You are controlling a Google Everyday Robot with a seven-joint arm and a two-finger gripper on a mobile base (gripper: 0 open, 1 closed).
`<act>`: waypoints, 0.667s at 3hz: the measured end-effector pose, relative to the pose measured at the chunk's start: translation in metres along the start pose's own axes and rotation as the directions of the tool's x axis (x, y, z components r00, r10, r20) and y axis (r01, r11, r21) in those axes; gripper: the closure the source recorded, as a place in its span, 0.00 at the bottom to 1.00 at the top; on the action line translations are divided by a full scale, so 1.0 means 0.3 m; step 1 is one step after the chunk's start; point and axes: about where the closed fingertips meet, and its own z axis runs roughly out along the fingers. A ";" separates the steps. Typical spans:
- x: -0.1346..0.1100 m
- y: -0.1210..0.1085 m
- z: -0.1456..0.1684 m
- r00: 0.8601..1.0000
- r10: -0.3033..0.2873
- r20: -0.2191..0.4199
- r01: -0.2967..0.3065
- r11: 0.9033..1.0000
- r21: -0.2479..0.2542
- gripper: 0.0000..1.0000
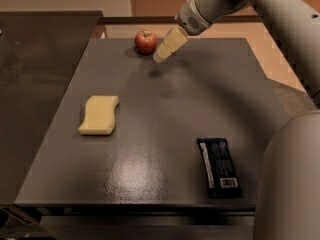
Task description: Move apple near sponge
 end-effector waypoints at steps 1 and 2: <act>-0.014 -0.017 0.071 0.999 0.040 0.022 -0.040 0.999 0.005 0.00; -0.022 -0.030 0.126 0.995 0.084 0.057 -0.087 0.995 0.057 0.00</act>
Offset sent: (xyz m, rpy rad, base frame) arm 0.0366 0.0334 -0.0309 0.1272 -0.0618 -0.1981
